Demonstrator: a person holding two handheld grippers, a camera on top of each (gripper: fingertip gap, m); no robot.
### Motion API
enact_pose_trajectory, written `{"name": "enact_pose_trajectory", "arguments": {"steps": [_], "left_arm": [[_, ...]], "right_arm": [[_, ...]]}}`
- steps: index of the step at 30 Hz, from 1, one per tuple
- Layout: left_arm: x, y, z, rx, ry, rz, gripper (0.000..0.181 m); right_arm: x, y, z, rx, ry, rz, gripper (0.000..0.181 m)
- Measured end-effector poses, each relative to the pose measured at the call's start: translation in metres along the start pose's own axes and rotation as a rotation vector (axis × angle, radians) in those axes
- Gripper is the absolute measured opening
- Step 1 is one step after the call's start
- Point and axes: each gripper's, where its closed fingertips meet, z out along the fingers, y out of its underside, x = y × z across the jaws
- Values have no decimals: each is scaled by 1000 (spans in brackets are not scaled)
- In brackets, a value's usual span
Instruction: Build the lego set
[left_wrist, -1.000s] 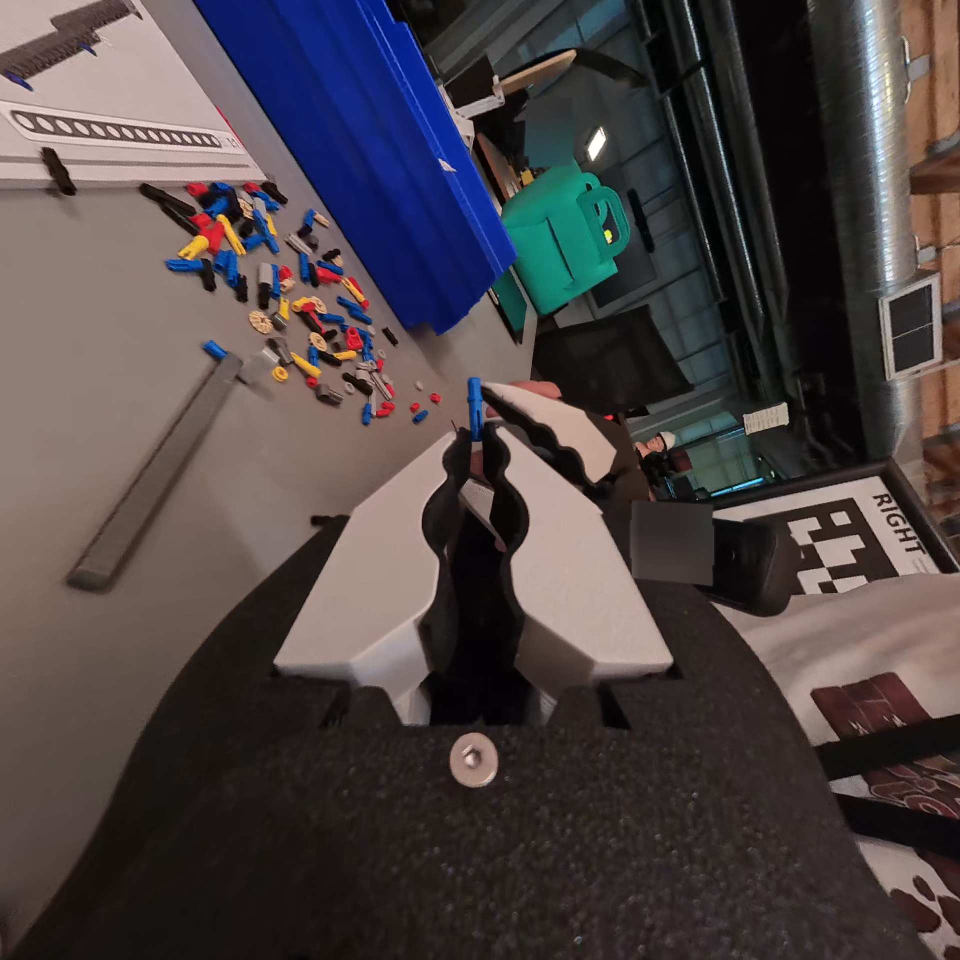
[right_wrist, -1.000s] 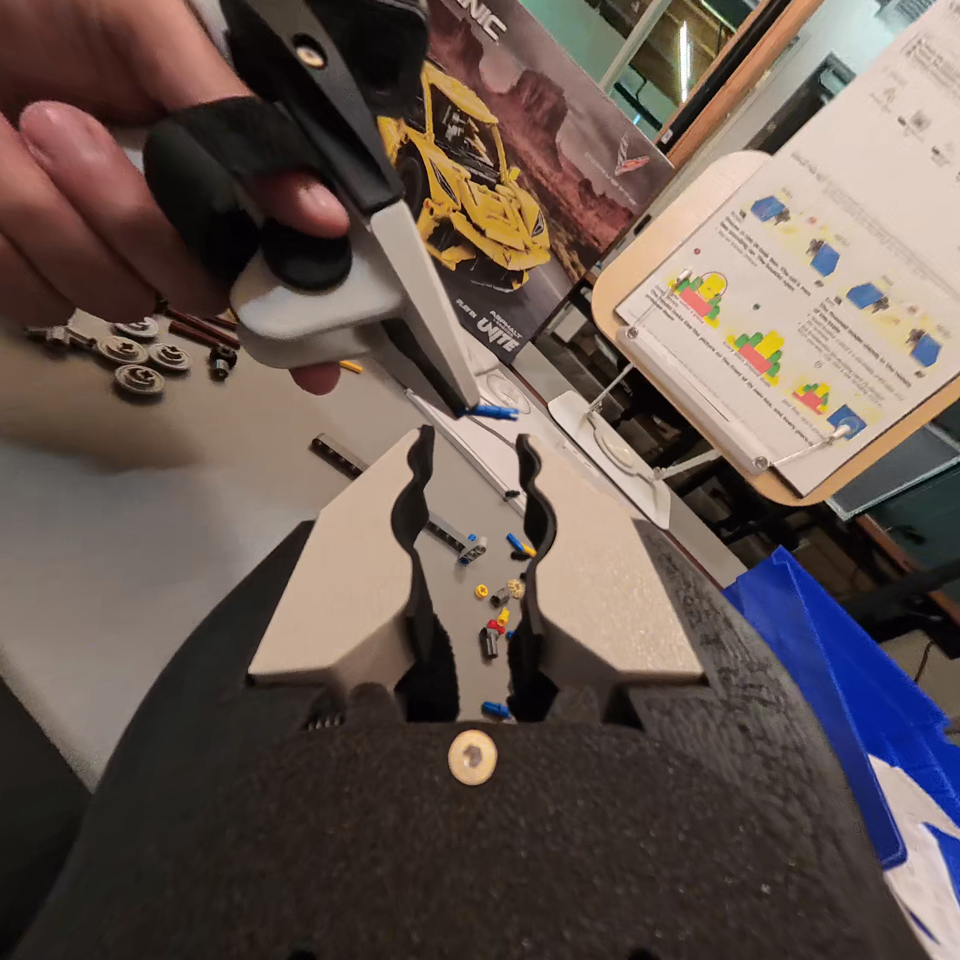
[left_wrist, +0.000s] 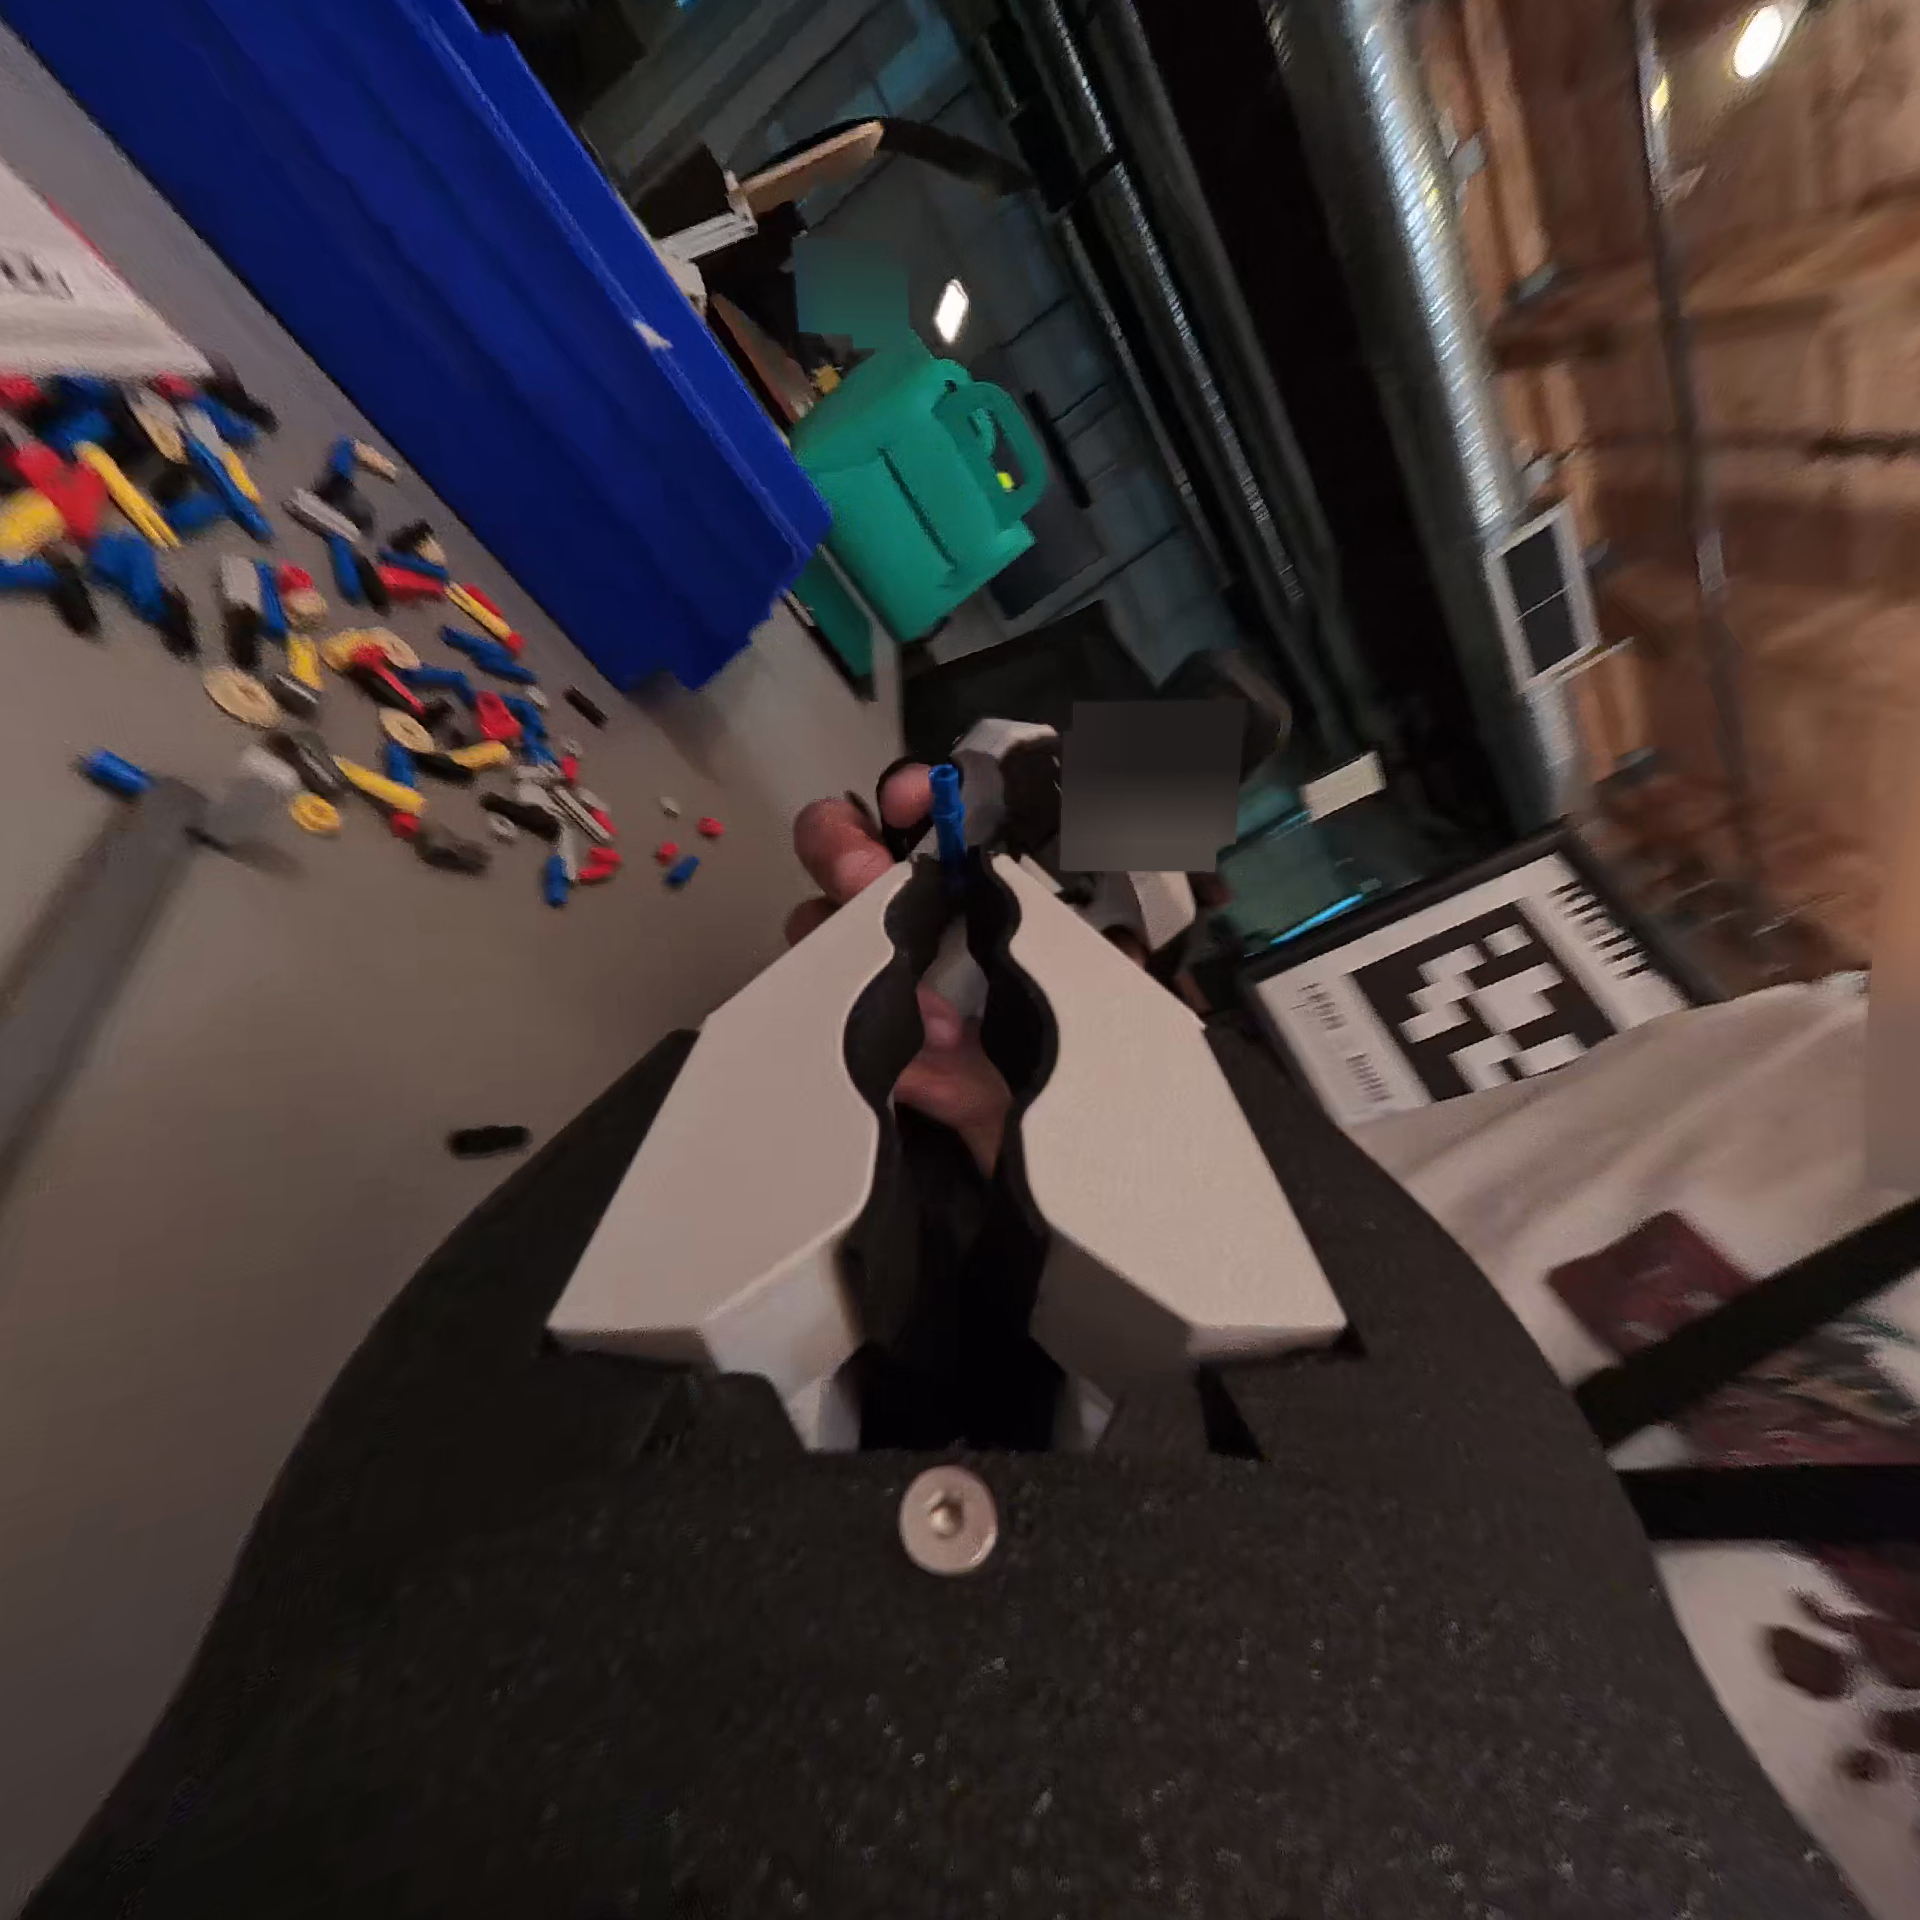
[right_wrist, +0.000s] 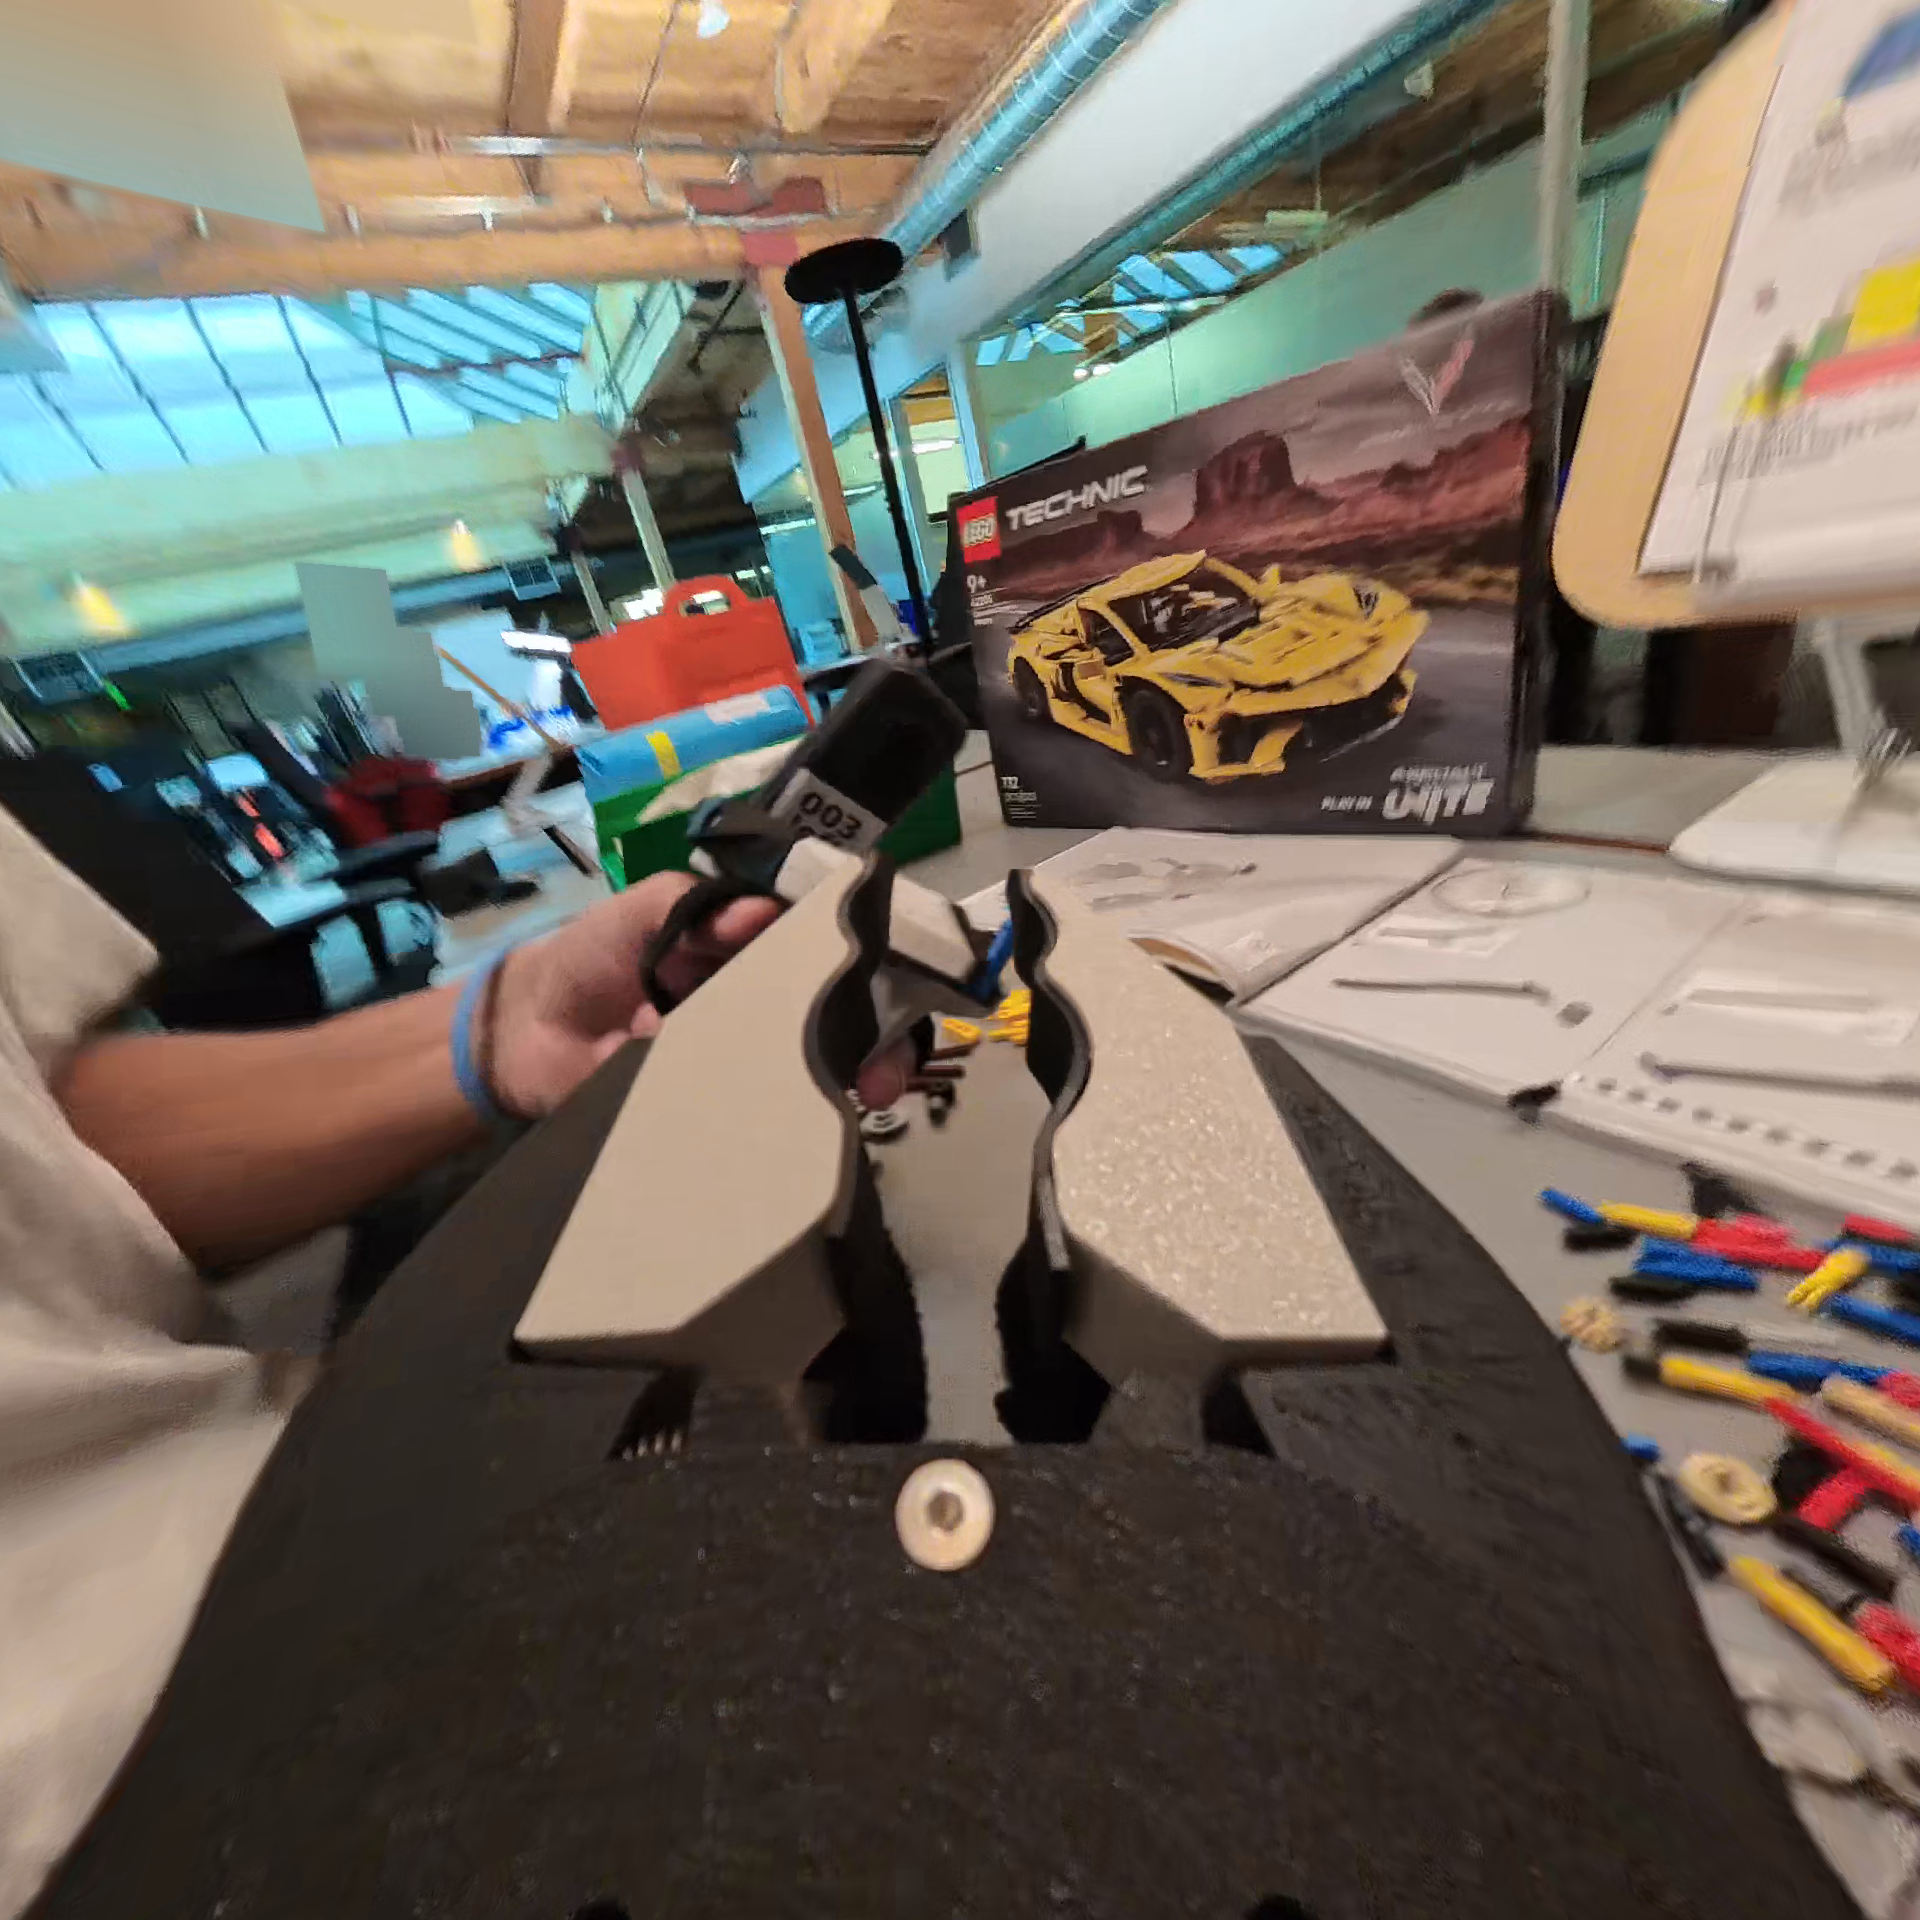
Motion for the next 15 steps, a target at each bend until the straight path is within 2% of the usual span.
{"name": "enact_pose_trajectory", "arguments": {"steps": [3, 6, 10, 12, 15], "left_arm": [[-6, 0, 1, 1, -122, 296, 3], [3, 2, 2, -10, -126, 457, 2], [11, 3, 5, -2, -84, 465, 3], [12, 3, 6, -1, -67, 442, 3], [6, 7, 4, -40, -115, 474, 5]], "right_arm": [[2, 8, 2, -38, -74, 203, 22], [6, 11, 2, -52, -85, 257, 20], [-3, 7, 0, -37, -150, 263, 4], [-4, 7, -1, -38, -149, 252, 4], [1, 11, -2, -71, -93, 171, 3]]}}
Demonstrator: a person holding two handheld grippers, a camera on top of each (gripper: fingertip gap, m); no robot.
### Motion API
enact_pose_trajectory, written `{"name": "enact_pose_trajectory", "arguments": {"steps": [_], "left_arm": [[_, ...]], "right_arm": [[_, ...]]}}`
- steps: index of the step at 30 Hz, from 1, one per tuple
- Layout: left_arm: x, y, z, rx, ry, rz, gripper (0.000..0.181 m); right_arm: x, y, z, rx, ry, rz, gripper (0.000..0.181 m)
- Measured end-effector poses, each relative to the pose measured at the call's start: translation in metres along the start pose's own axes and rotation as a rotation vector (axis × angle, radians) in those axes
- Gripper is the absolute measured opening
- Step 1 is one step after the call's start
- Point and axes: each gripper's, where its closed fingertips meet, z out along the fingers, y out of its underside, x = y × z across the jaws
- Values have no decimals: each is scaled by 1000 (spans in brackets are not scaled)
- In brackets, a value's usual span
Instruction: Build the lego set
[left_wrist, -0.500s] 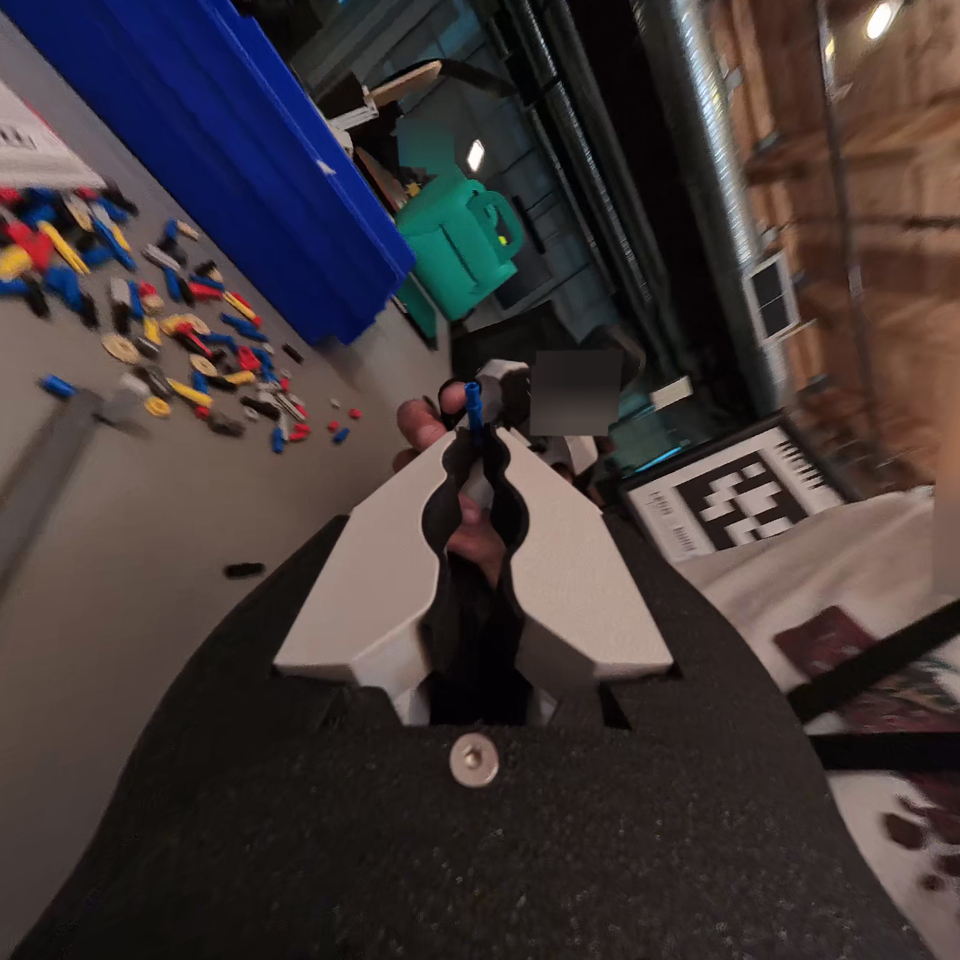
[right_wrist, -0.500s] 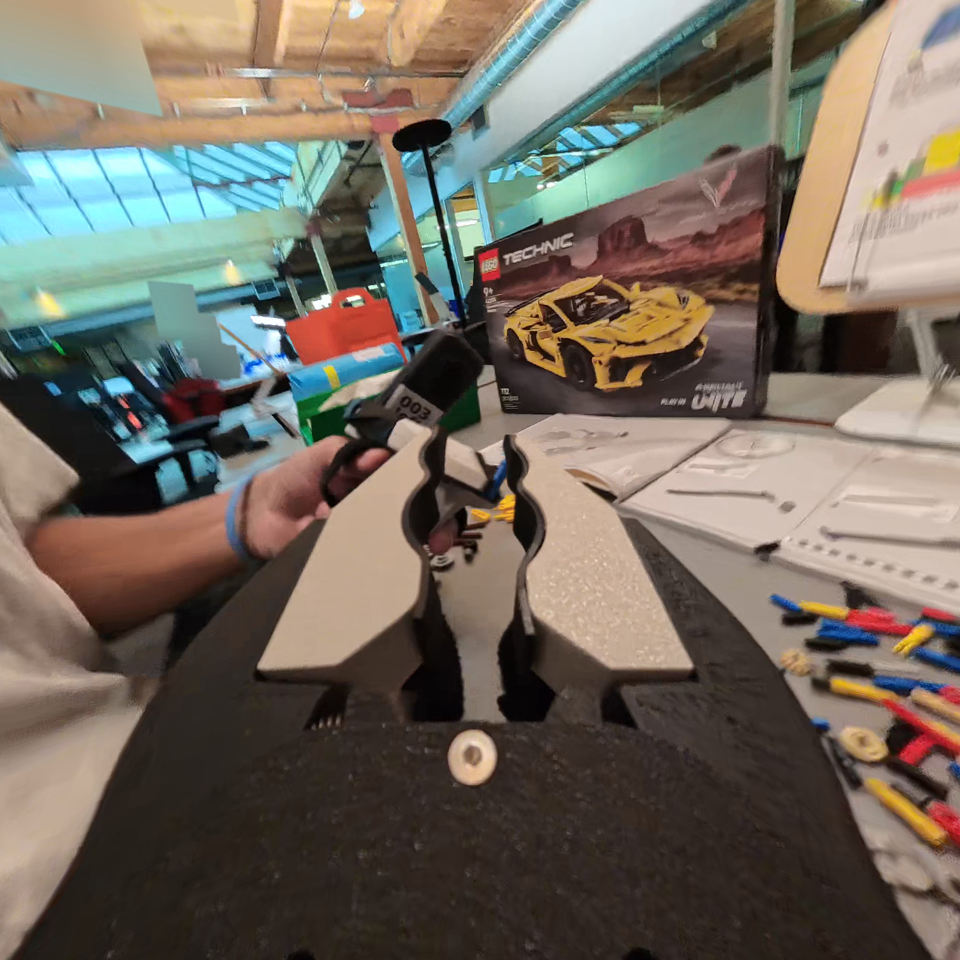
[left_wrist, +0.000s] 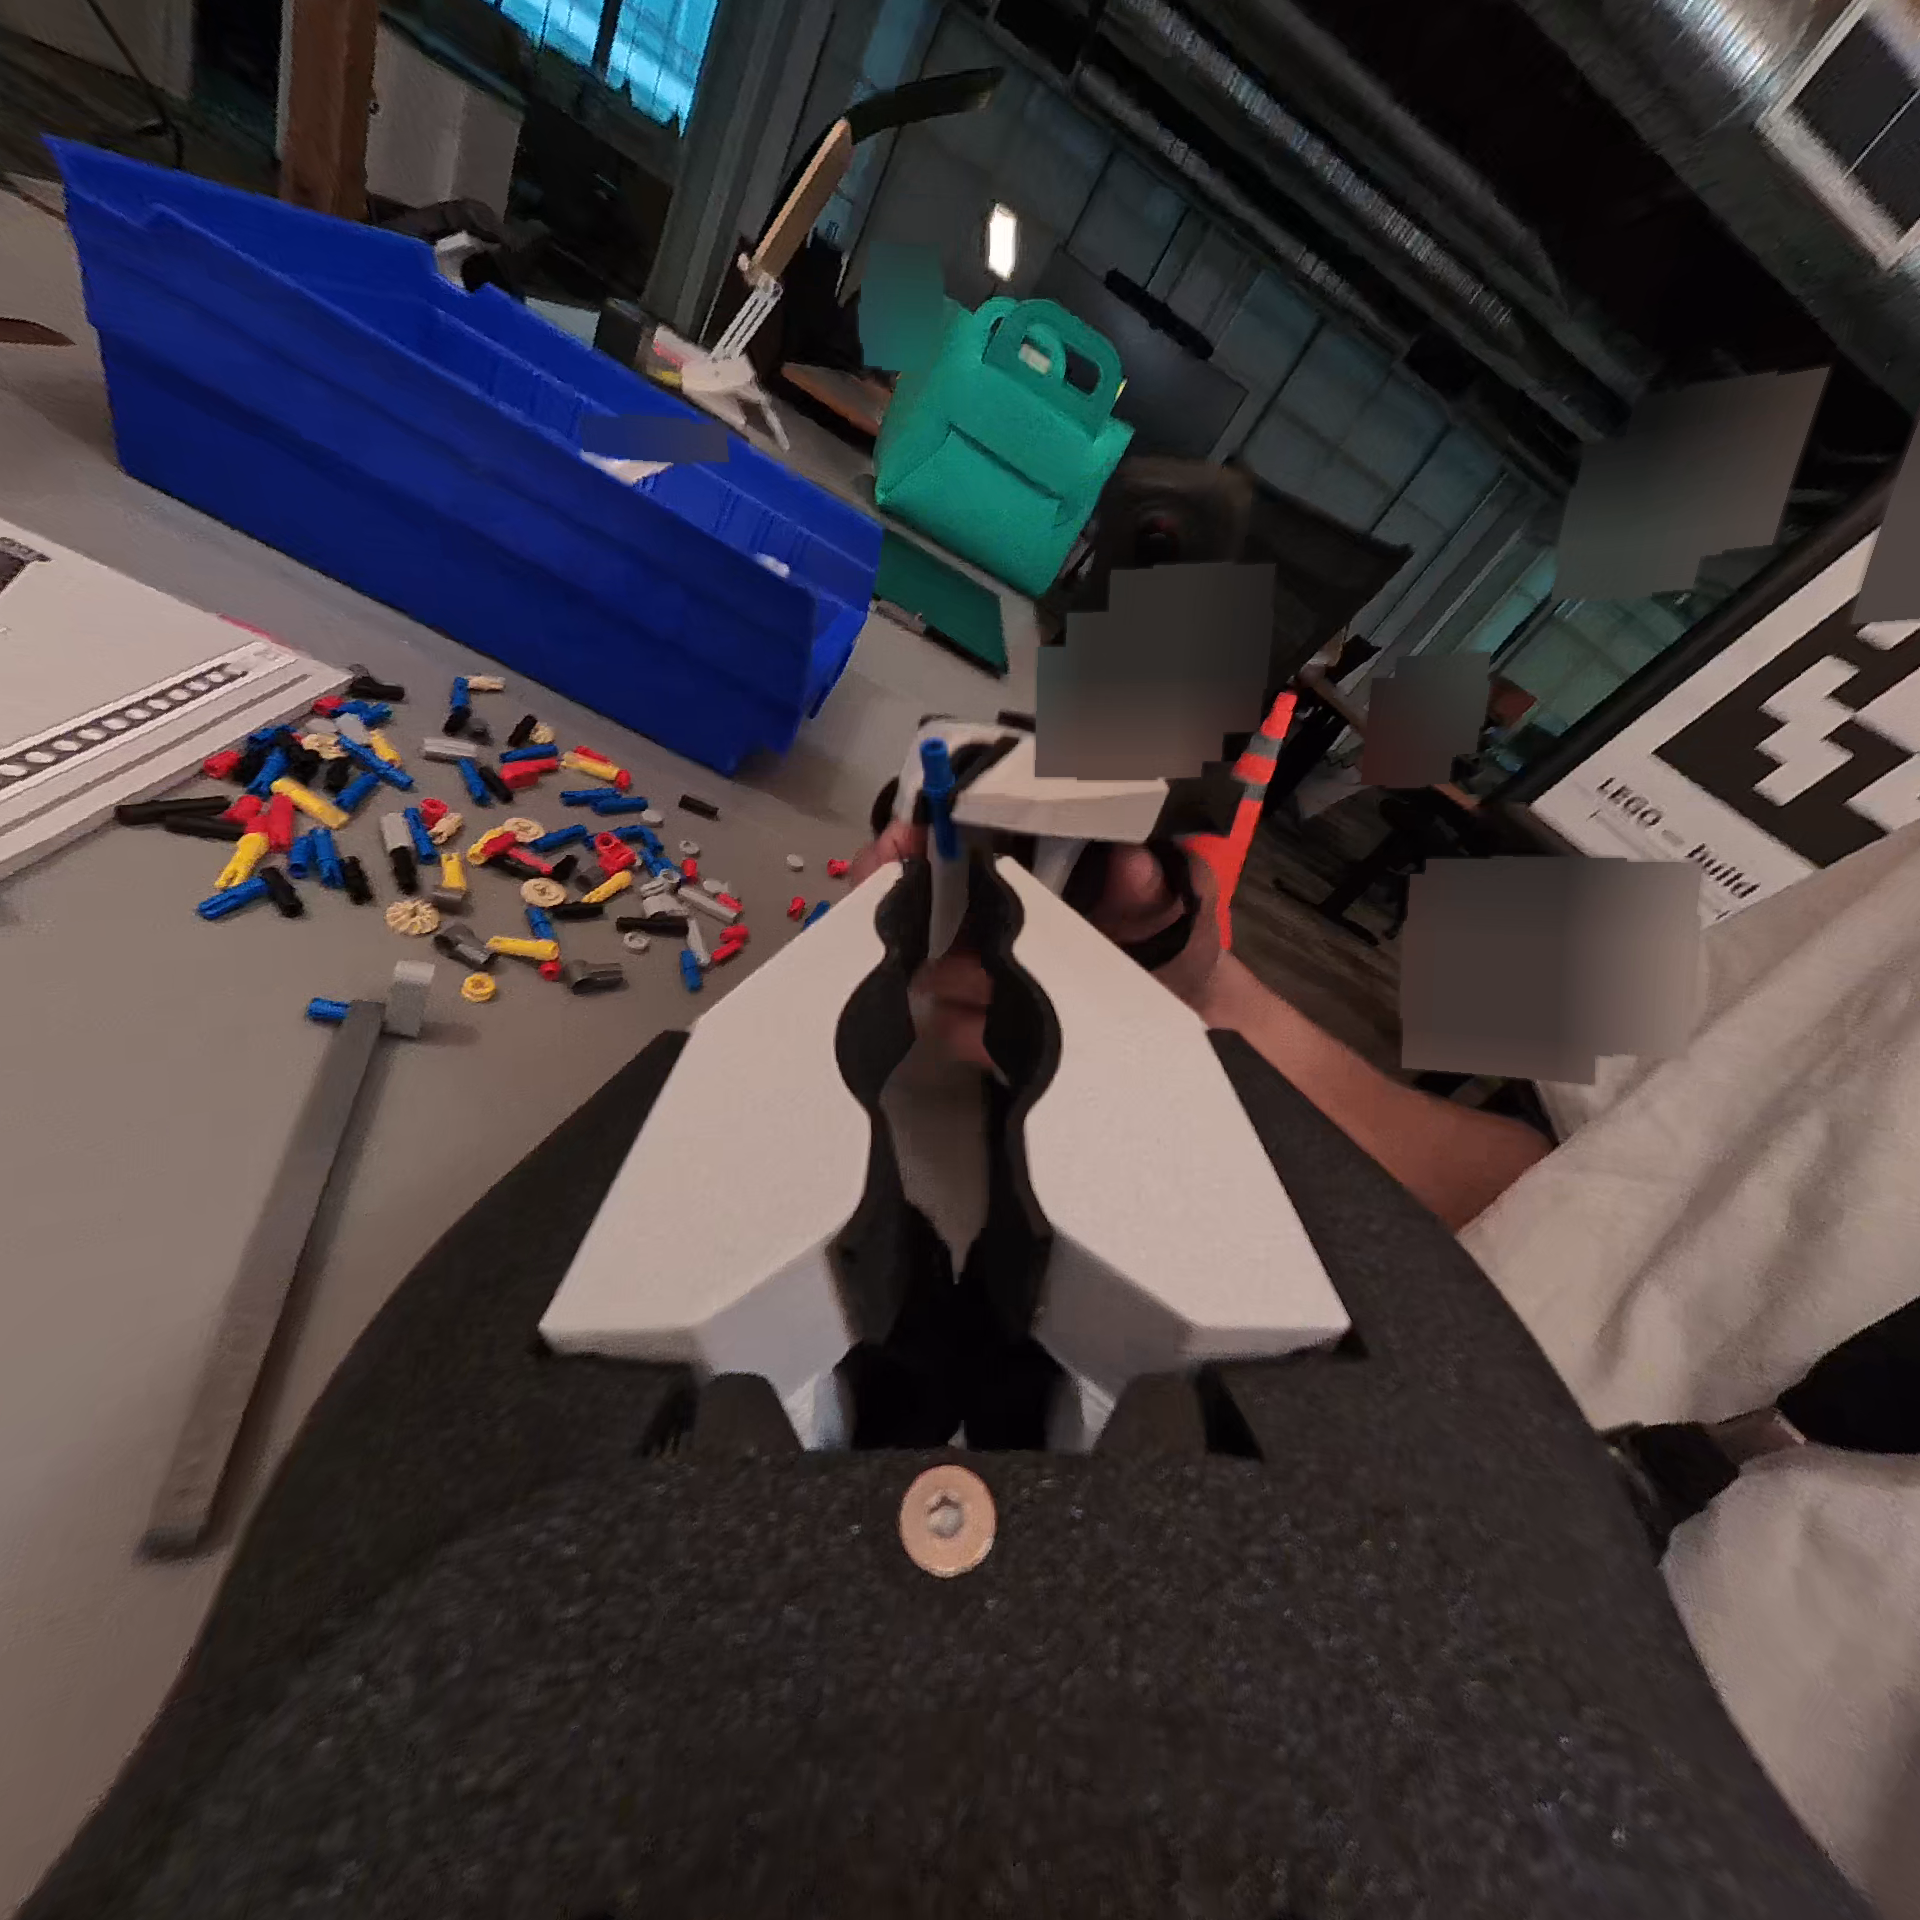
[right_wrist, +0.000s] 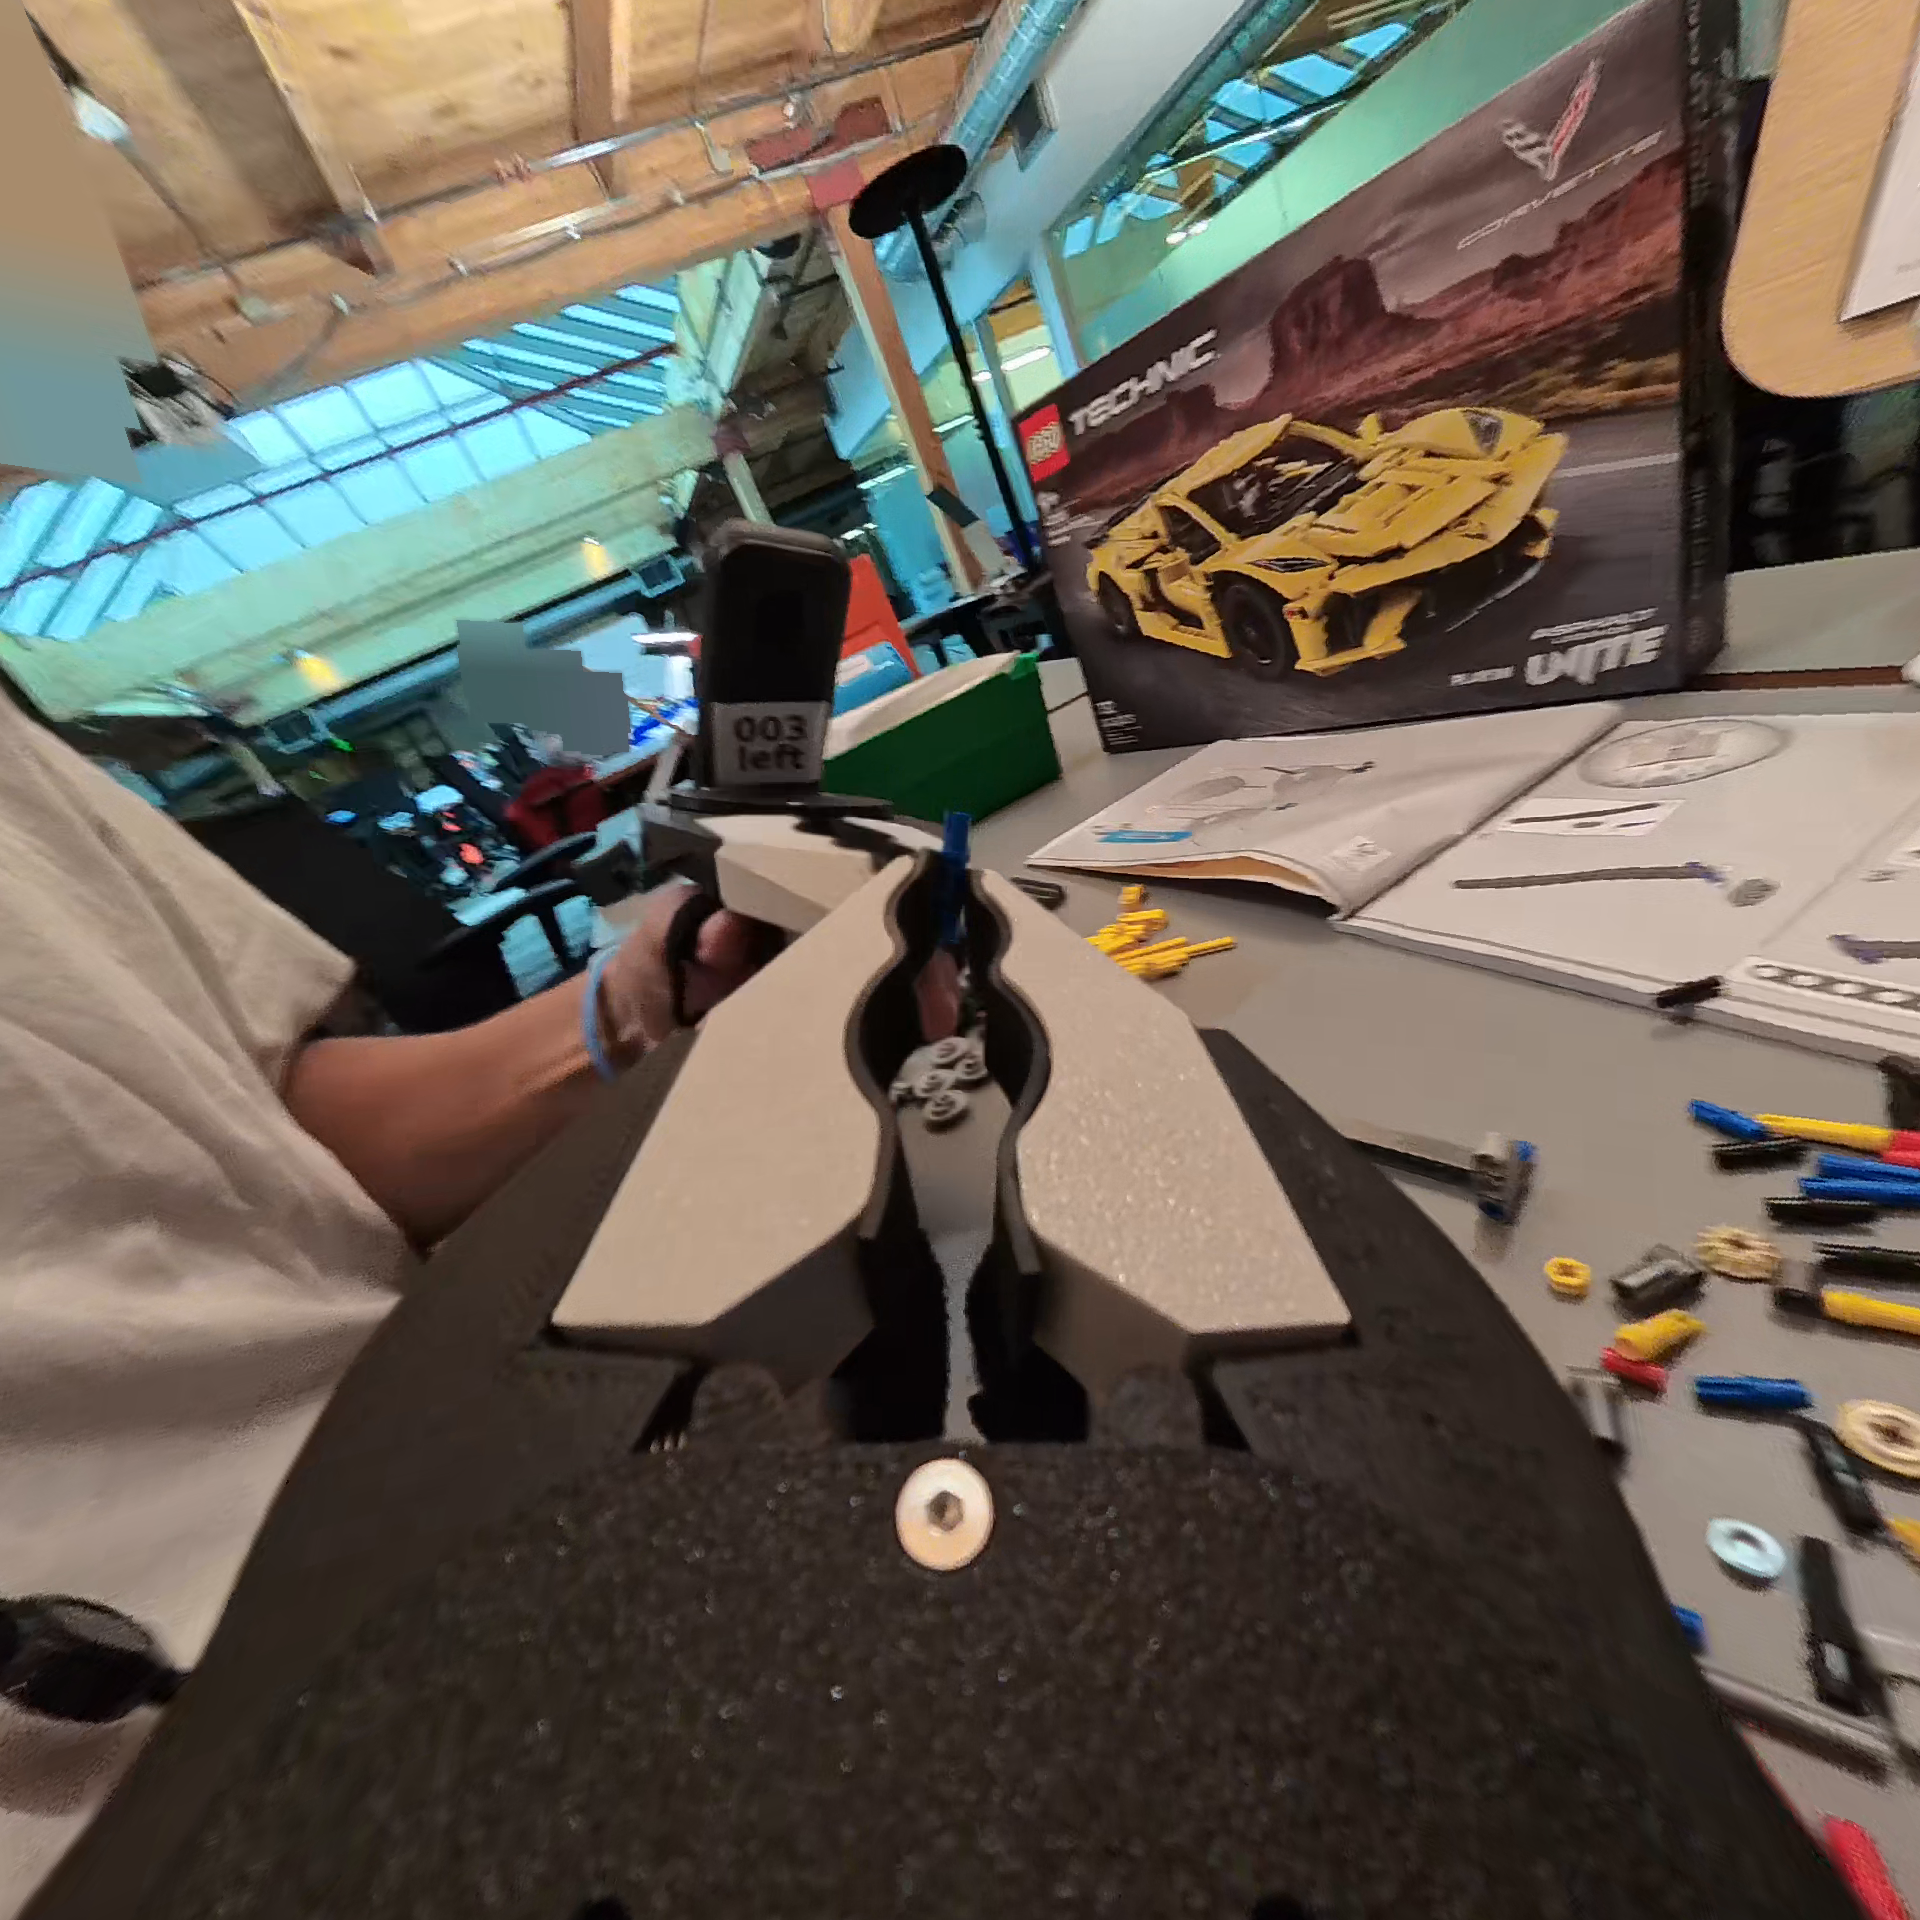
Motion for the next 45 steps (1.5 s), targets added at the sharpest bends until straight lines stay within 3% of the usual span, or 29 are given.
{"name": "enact_pose_trajectory", "arguments": {"steps": [3, 7, 10, 13, 19, 27, 32, 37, 45], "left_arm": [[-19, 4, -12, -71, -106, 8, 20], [-29, -2, -22, -106, -159, -19, 21], [-31, 2, -21, -152, -174, -10, 11], [-29, 6, -22, -185, -164, 0, 6], [-31, 11, -25, -200, -150, -24, 14], [-31, 14, -23, -191, -147, -28, 3], [-25, -10, -23, -3, -5, -298, 3], [-11, -19, -24, 86, 188, -584, 2], [-5, -13, -21, 77, 236, -654, 2]], "right_arm": [[14, 5, -2, -58, 153, -207, 3], [22, 26, 5, -221, 333, -629, 4], [20, 33, 11, -265, 372, -793, 4], [17, 37, 14, -279, 347, -824, 4], [18, 35, 14, -268, 363, -857, 4], [19, 38, 14, -274, 367, -834, 4], [6, 10, 6, -95, 334, -736, 18], [-7, 3, 4, -19, 276, -803, 15], [-8, 3, 5, -18, 270, -811, 10]]}}
